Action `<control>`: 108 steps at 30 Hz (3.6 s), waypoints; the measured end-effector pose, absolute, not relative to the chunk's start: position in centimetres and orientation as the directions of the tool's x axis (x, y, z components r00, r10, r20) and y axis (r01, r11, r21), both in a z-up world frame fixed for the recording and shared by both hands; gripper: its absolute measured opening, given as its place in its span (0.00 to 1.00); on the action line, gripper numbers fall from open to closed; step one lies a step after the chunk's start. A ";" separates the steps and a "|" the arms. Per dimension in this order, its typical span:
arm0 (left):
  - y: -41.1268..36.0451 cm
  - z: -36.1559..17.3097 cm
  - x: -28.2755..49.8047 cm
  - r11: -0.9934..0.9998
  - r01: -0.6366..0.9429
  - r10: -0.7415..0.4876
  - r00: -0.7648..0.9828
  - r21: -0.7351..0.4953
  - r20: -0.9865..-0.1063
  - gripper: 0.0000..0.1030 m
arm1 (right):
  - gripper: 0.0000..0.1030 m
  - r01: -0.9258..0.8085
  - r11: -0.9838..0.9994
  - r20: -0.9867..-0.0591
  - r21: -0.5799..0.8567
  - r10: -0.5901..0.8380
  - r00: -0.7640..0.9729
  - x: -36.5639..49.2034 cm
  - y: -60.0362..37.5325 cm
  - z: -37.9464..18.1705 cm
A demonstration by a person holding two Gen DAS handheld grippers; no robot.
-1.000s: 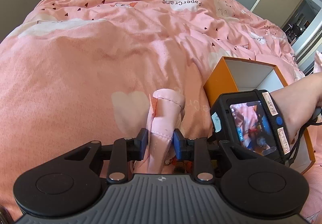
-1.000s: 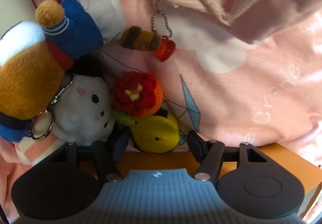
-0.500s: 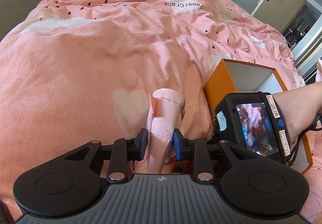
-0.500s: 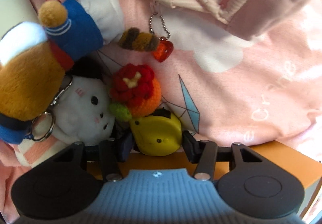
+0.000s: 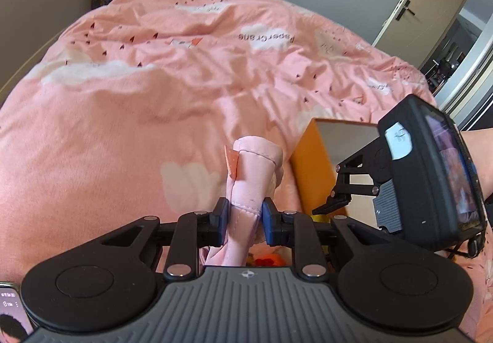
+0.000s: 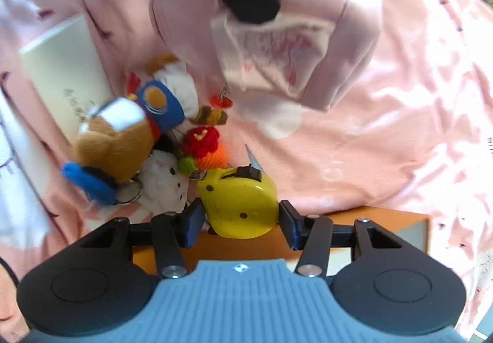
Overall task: Organize objects
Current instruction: 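Lower the right gripper onto the yellow tape measure and grasp it, then carry the pouch and tape measure over the orange box while the left gripper opens, dropping the pouch, then lower the yellow tape measure into the orange box and open the right gripper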
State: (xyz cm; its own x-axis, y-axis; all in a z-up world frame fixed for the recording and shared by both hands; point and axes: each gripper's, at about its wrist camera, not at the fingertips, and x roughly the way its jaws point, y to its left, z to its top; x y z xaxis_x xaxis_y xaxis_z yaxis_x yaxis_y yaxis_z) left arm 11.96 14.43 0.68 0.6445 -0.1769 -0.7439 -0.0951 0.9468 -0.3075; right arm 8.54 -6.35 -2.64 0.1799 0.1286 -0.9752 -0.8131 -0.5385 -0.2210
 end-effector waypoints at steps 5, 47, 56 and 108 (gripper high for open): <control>12.5 3.5 11.5 0.931 -0.030 -0.248 0.679 -0.365 -0.690 0.24 | 0.52 -0.821 -0.506 -0.963 -0.264 0.191 0.191 8.4 -9.6 1.8; -4.2 -8.5 20.1 0.659 -0.300 -0.646 0.244 -0.690 -0.723 0.30 | 0.52 -0.909 -0.342 -0.971 -0.238 0.057 0.233 21.1 -22.7 0.7; -4.5 -11.5 20.1 0.621 -0.323 -0.709 0.156 -0.714 -0.687 0.28 | 0.52 -0.922 -0.323 -0.976 -0.212 0.022 0.217 21.2 -22.4 -0.7; -1.8 -8.9 24.1 0.820 -0.003 -0.561 0.196 -0.572 -0.804 0.11 | 0.52 -0.863 -0.356 -0.933 -0.359 0.106 0.344 24.4 -16.6 -0.6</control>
State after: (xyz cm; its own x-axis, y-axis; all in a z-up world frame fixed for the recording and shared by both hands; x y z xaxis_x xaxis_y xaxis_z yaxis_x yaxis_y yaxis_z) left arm 24.10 -1.77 -8.89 0.1959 -0.5610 -0.8043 -0.0026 0.8199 -0.5725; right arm 24.37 -16.56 -0.64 0.3438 0.1065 -0.9330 -0.8628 -0.3564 -0.3586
